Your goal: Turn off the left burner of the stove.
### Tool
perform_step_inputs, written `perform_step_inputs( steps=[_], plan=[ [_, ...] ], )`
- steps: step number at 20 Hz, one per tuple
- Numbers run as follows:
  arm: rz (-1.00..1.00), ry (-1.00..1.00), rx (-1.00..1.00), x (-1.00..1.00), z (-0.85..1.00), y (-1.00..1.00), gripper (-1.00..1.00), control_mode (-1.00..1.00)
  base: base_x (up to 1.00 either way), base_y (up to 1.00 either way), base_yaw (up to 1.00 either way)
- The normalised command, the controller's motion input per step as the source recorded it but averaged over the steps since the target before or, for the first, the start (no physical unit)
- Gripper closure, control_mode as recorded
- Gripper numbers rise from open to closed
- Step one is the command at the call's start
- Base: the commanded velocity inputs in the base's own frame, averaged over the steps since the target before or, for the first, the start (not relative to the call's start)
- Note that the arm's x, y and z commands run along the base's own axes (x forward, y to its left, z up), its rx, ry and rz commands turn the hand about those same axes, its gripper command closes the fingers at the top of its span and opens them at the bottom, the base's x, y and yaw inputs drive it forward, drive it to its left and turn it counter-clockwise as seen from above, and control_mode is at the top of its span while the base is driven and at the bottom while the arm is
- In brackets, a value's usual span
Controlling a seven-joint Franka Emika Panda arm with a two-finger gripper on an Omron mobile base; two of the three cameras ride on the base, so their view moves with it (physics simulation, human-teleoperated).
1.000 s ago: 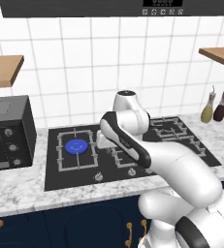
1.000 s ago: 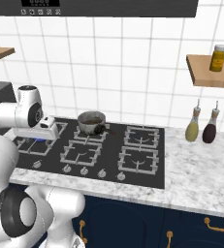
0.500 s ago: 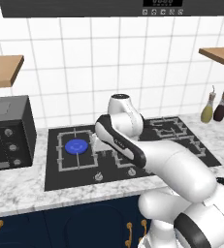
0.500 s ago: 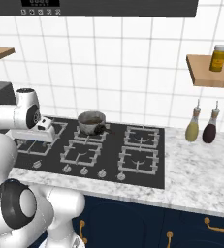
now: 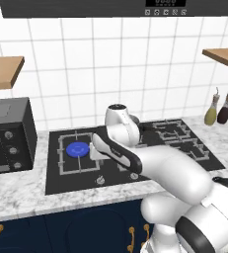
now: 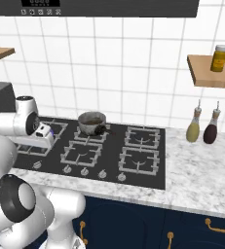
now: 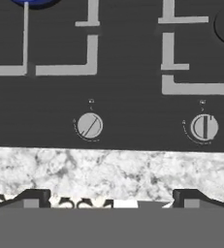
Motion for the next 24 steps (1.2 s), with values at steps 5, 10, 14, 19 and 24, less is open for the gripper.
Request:
perform_step_inputs(
  steps=[5, 10, 14, 19, 24],
  plan=[
    [-0.05, 0.0, 0.0, 0.06, -0.32, 0.02, -1.0, -1.0, 0.0, 0.0, 0.0],
    [-0.05, 0.01, 0.0, 0.02, -0.26, 0.08, -1.0, -1.0, 0.0, 0.0, 0.0],
    [-0.05, 0.01, 0.0, 0.0, -0.24, 0.08, -1.0, -1.0, 0.0, 0.0, 0.0],
    [-0.05, 0.02, 0.0, 0.02, -0.23, 0.09, -1.0, -1.0, 0.0, 0.0, 0.0],
    [-0.05, 0.01, 0.0, 0.08, -0.1, 0.1, -1.0, -1.0, 0.0, 0.0, 0.0]
  ],
)
